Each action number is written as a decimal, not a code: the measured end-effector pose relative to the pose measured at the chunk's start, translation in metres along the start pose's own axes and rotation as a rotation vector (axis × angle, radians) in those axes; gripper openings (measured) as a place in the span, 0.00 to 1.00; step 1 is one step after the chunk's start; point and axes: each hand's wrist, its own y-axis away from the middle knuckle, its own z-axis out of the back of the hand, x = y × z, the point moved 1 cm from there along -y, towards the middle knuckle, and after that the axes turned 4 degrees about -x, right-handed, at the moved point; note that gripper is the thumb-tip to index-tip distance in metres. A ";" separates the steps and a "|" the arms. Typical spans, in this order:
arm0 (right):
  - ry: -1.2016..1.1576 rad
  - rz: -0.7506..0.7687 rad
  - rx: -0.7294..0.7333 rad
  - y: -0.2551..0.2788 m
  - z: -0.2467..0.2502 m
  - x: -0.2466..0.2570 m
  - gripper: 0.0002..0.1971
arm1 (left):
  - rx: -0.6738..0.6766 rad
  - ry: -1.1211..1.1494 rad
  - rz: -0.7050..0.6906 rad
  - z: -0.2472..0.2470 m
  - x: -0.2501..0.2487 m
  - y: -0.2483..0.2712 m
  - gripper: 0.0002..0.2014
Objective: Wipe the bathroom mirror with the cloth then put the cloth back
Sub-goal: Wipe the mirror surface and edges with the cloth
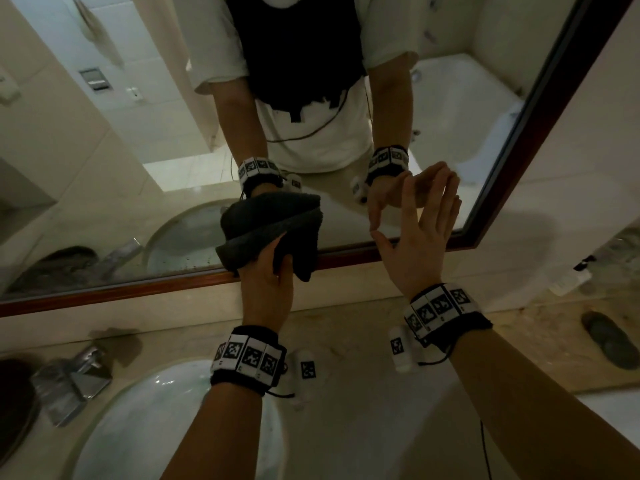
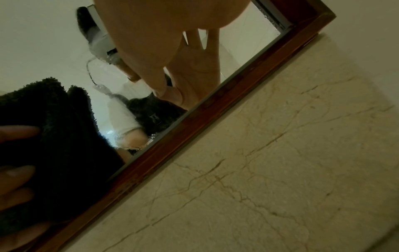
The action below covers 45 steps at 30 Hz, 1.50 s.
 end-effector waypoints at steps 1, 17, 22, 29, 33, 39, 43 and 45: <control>0.000 0.003 0.000 0.000 0.000 0.000 0.51 | 0.001 0.014 0.010 0.000 0.002 0.000 0.19; -0.021 0.049 0.029 0.002 0.006 -0.009 0.48 | 0.186 0.065 -0.150 -0.053 -0.049 0.003 0.29; -0.010 0.042 0.039 0.003 0.008 -0.009 0.48 | 0.175 0.084 -0.099 -0.043 -0.035 0.003 0.29; 0.013 0.044 0.025 0.002 0.007 -0.009 0.50 | 0.066 -0.041 -0.081 0.014 0.013 -0.006 0.24; 0.005 0.034 0.009 0.003 0.003 -0.006 0.49 | -0.011 -0.043 -0.058 0.038 0.025 -0.011 0.23; -0.004 0.041 -0.010 0.003 -0.001 -0.005 0.45 | -0.029 0.124 -0.001 0.031 0.001 -0.004 0.26; -0.019 0.041 -0.012 0.003 -0.002 -0.006 0.45 | 0.059 0.113 -0.098 0.000 -0.021 -0.006 0.23; -0.036 0.042 -0.017 0.003 -0.001 -0.006 0.44 | 0.112 0.107 -0.141 -0.026 -0.042 -0.007 0.26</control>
